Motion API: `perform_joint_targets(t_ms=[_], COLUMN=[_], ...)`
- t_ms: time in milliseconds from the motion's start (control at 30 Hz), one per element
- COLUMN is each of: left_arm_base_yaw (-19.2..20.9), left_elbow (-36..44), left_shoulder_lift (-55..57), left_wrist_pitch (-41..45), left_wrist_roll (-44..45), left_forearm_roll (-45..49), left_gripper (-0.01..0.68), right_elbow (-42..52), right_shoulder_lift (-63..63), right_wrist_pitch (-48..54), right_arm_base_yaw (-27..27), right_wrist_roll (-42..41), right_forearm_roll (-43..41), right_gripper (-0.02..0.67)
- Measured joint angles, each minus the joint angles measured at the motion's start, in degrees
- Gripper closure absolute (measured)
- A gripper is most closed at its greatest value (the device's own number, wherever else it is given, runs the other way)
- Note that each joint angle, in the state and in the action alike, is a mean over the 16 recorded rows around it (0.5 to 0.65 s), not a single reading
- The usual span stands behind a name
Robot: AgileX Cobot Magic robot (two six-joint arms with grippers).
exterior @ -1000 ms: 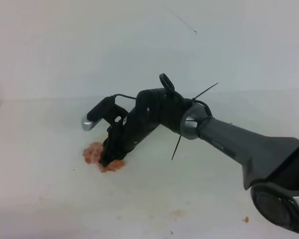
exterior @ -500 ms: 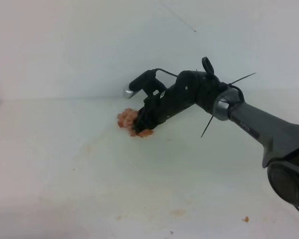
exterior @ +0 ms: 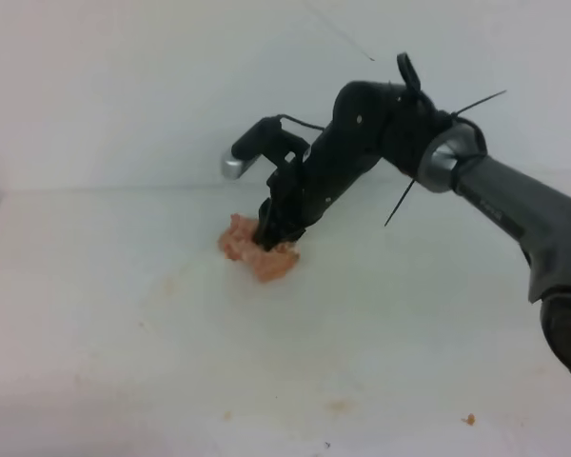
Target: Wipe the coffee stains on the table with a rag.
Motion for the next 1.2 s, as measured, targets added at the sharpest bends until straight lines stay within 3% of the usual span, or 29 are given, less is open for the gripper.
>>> perform_joint_targets(t_ms=[233, 433, 900, 1033, 1200], left_arm_base_yaw=[0.00, 0.00, 0.00, 0.00, 0.00], left_elbow=[0.14, 0.14, 0.42, 0.56, 0.56], left_shoulder_lift=[0.19, 0.19, 0.10, 0.10, 0.10], left_wrist_pitch=[0.00, -0.06, -0.22, -0.39, -0.45], left_wrist_roll=[0.00, 0.00, 0.01, 0.02, 0.02], left_forearm_roll=[-0.02, -0.02, -0.04, -0.04, -0.04], left_gripper=[0.675, 0.675, 0.675, 0.675, 0.675], right_elbow=[4.58, 17.67, 70.03, 78.49, 82.95], right_shoulder_lift=[-9.34, -20.75, -47.33, -49.15, -48.80], right_wrist_pitch=[4.56, 0.81, -29.21, -35.92, -40.71], right_arm_base_yaw=[-1.70, -5.00, -11.02, -11.22, -11.23], right_wrist_roll=[2.15, 3.89, 4.34, 4.36, 4.34], right_forearm_roll=[-3.10, -5.25, -1.22, 1.28, 3.82], right_gripper=[0.540, 0.540, 0.537, 0.514, 0.435])
